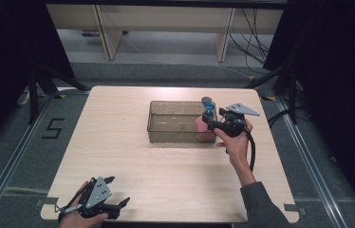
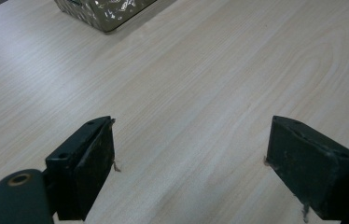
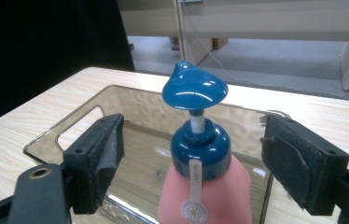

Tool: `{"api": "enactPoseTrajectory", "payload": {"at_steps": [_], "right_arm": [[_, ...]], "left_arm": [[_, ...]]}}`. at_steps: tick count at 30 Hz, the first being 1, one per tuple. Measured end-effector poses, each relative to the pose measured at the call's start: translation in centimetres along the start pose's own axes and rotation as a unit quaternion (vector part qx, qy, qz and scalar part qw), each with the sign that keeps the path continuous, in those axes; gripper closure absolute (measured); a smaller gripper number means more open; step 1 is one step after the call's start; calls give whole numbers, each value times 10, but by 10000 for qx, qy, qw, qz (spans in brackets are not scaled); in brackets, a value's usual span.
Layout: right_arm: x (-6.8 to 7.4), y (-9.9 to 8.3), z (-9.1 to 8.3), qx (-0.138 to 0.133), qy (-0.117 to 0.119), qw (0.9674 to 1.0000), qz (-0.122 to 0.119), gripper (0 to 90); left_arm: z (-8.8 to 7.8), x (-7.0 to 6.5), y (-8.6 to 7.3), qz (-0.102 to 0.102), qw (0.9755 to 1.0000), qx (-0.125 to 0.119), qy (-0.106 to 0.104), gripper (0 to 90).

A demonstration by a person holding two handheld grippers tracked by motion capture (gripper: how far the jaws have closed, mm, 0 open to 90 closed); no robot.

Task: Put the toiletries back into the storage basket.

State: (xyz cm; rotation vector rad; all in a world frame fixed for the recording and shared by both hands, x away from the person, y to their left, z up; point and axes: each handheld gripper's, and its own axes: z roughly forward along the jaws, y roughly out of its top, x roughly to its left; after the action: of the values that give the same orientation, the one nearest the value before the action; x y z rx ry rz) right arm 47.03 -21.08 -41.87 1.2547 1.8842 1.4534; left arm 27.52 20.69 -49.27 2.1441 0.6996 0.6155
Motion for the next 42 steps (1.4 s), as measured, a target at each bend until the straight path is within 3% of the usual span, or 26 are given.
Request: {"api": "enactPoseTrajectory", "payload": {"at_steps": [3, 6, 7, 11, 12, 13, 19, 27, 29, 32, 33, 39, 42], "right_arm": [[-1, -1, -2, -4, 18, 10000, -42, 219], [2, -2, -5, 60, -25, 9999, 99, 218], [-2, -2, -5, 19, -50, 9999, -123, 218], [-1, -4, -9, 31, 46, 10000, 37, 217], [-1, -4, -9, 31, 46, 10000, 37, 217], [-2, -5, -10, 25, -25, 9999, -113, 215], [1, -6, -15, 66, 51, 9999, 88, 212], [0, -9, -18, 10, 127, 9999, -74, 213], [2, -9, -19, 81, 119, 9999, 47, 212], [1, -10, -20, 91, 76, 9999, -12, 212], [3, -10, -21, 107, 106, 9998, 106, 212], [2, -12, -22, 114, 126, 9998, -64, 212], [3, -13, -22, 76, 170, 9998, 12, 212]], "left_arm": [[0, -1, 0, -33, 10000, -13, -22, 148], [0, 0, 0, -9, 10000, -21, 7, 148], [0, -1, 0, -22, 10000, -22, 16, 148], [0, -1, 0, -26, 10000, -25, 20, 148], [0, -1, 0, -26, 10000, -25, 20, 148], [0, 0, 0, -13, 10000, -9, 1, 148], [0, 0, 0, -7, 10000, -4, 7, 148], [0, -1, 0, -38, 10000, -17, 3, 148], [0, 0, 0, -16, 10000, -35, 17, 148], [0, -1, 0, -35, 10000, -24, 5, 148], [1, -2, 0, -136, 9999, -95, 11, 148], [0, -2, 0, -114, 9999, -111, 36, 148], [0, -2, 0, -120, 9999, -104, 30, 148]]}}
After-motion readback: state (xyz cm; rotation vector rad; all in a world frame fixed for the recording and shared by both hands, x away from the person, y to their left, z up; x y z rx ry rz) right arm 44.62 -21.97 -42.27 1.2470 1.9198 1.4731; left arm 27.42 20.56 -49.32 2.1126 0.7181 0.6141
